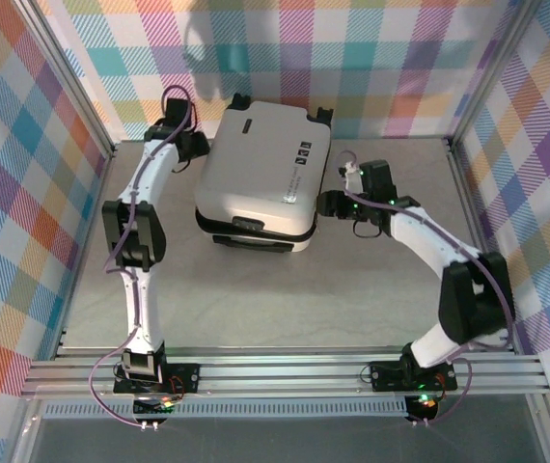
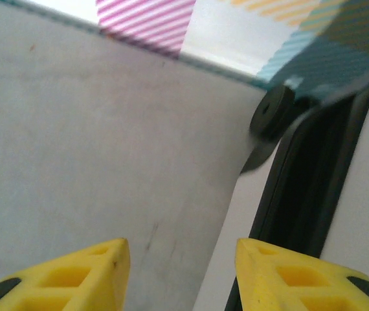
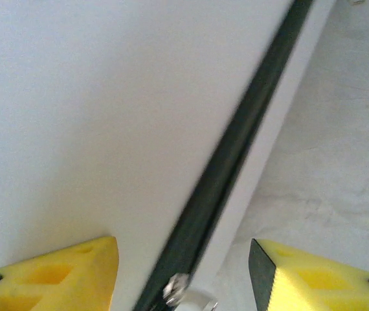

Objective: Pack the luggage

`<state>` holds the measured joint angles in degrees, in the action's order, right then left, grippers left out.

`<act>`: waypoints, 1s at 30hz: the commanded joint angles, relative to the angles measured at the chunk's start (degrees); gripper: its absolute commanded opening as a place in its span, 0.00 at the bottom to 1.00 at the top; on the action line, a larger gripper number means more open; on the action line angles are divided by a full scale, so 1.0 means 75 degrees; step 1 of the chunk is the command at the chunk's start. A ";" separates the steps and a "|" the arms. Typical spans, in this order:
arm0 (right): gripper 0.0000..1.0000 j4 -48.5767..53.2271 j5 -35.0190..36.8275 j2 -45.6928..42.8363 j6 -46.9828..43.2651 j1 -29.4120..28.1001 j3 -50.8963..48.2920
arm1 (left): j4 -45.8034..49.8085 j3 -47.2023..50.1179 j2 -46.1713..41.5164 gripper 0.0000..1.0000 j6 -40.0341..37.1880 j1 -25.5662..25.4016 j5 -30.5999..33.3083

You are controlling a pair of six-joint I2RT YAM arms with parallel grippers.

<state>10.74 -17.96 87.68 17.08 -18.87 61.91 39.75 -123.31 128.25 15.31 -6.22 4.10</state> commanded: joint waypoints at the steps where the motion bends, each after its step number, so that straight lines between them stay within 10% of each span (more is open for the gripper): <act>1: 0.55 -0.0675 -0.0180 -0.0684 -0.0122 -0.0092 -0.0863 | -0.0035 0.0980 -0.1075 0.48 -0.0106 -0.0216 -0.0148; 21: 0.23 -0.2208 0.0574 -0.0244 -0.0660 -0.0377 -0.2329 | -0.0590 0.3959 -0.3222 0.49 0.0287 -0.0082 0.0465; 30: 0.25 -0.2797 0.0891 0.0127 -0.0867 -0.0671 -0.2375 | -0.1162 0.5489 -0.3936 0.49 0.0612 -0.0082 0.0279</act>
<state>-6.59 -12.36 87.99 12.38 -23.44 42.98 31.31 -84.27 99.77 18.85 -6.31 8.21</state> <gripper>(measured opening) 0.239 0.491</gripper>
